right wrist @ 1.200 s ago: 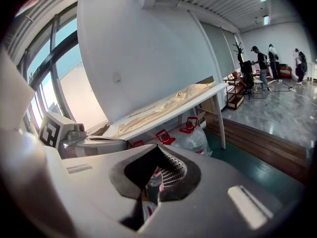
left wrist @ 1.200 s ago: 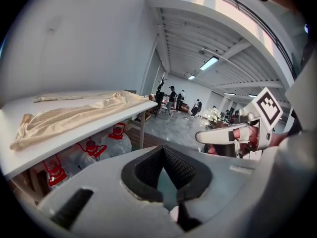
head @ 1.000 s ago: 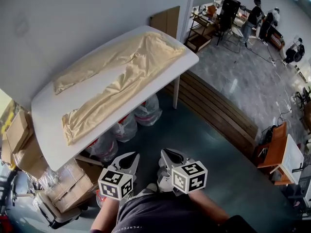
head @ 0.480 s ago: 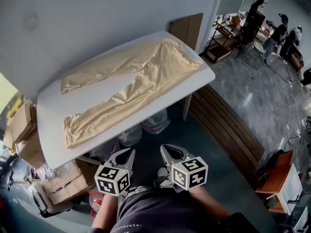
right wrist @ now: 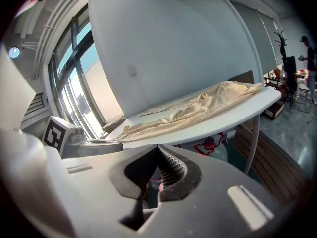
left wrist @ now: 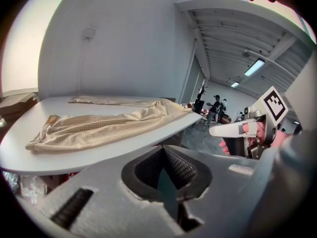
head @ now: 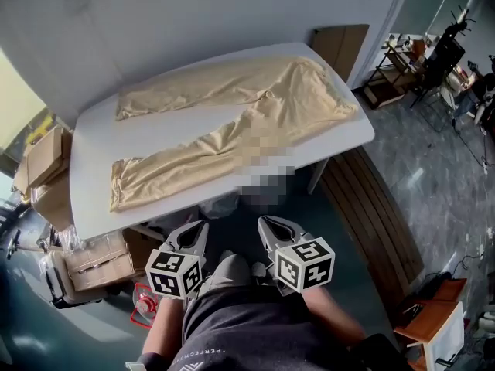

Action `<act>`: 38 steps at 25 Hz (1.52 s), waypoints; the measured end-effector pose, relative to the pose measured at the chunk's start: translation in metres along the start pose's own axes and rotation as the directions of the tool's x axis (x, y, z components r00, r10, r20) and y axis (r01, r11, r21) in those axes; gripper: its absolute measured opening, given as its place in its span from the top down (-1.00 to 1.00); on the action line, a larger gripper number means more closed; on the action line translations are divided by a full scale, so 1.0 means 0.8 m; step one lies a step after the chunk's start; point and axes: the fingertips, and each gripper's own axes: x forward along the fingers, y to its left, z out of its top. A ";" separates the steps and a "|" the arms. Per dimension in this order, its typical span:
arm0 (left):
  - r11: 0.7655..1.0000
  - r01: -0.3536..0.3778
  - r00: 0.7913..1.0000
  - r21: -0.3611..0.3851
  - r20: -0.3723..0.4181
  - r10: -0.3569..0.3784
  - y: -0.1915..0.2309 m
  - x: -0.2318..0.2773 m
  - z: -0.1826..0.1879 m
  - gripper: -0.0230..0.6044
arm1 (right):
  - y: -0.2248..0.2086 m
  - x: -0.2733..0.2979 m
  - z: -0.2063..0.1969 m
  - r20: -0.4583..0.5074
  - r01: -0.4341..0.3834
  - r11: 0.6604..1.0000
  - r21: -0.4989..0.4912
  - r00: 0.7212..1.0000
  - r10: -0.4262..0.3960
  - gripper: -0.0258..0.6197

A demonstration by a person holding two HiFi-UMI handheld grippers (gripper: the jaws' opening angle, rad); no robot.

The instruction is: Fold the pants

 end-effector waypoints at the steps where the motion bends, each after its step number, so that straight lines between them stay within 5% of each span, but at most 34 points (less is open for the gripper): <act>1: 1.000 -0.017 1.000 -0.008 -0.002 0.017 0.007 -0.001 -0.001 0.93 | 0.002 0.006 0.001 -0.008 -0.011 1.000 -0.006 1.000 0.011 0.93; 24: 0.972 -0.189 0.982 -0.142 -0.008 0.190 0.199 0.008 0.045 0.93 | 0.062 0.198 0.073 -0.172 -0.187 0.977 -0.106 0.971 0.167 0.93; 38: 0.887 -0.381 0.922 -0.260 -0.032 0.387 0.322 -0.042 0.039 0.88 | 0.167 0.315 0.071 -0.346 -0.421 0.894 -0.152 0.870 0.351 0.93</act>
